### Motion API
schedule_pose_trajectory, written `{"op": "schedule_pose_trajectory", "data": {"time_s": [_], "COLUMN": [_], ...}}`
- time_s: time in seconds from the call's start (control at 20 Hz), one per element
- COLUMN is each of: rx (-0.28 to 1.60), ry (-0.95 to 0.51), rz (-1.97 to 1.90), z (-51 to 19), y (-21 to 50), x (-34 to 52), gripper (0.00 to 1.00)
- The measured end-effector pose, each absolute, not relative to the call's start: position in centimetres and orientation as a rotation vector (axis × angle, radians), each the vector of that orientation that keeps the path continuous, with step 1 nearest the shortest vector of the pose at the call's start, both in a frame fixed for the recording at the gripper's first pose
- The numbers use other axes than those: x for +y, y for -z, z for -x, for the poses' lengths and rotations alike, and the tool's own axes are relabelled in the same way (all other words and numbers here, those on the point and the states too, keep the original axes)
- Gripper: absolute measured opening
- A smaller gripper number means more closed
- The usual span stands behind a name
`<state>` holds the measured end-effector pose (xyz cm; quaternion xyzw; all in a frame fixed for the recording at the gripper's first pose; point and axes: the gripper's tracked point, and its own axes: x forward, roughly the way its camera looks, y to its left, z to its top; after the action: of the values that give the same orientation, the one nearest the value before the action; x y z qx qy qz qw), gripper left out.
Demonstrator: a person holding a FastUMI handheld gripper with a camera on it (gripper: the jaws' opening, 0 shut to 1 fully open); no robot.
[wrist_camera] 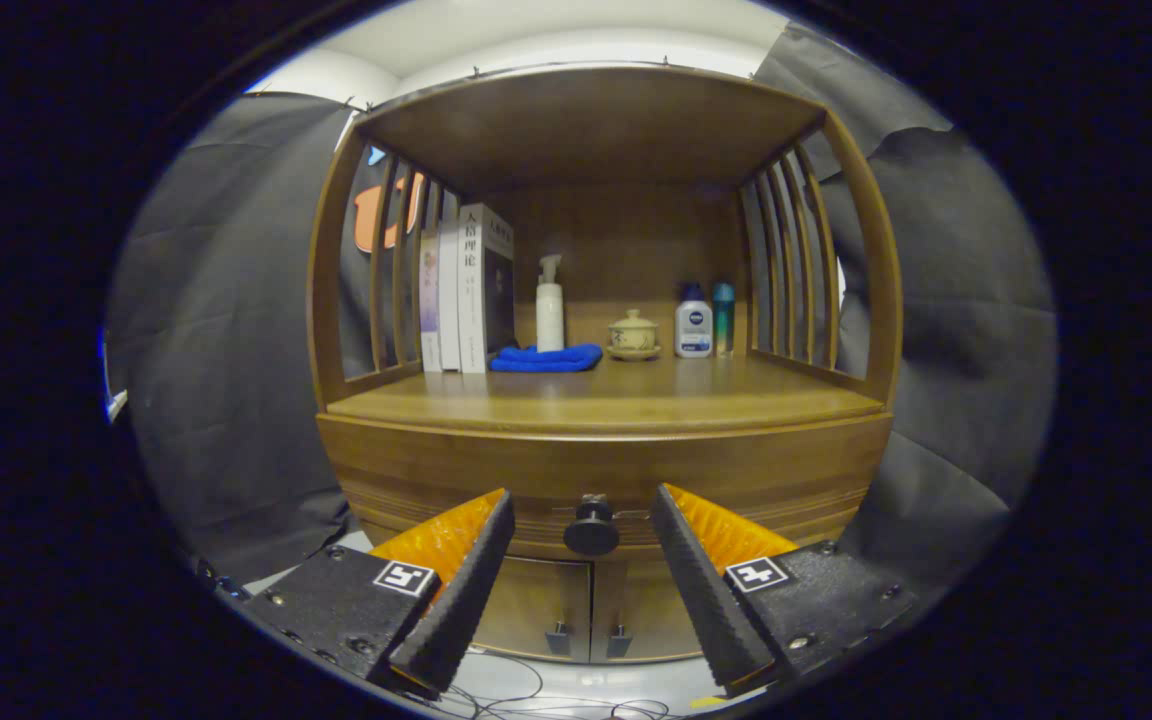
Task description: Pull open the drawer, take out the items inside it, and place them on the countertop above the cabinet.
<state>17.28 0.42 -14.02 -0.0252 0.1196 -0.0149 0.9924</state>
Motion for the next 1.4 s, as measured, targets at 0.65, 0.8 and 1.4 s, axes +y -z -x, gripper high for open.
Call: {"op": "schedule_pose_trajectory", "data": {"time_s": [0.65,0.8,1.4], "rx": [0.314,0.329,0.355], "ry": [0.073,0.083,0.064], "rz": [0.032,0.006,0.031], "z": [-22.6,-22.6,-13.2], "y": [18.9,18.9,18.9], "x": [-0.9,-0.8,-0.2], "gripper": [0.50,0.45,0.36]}}
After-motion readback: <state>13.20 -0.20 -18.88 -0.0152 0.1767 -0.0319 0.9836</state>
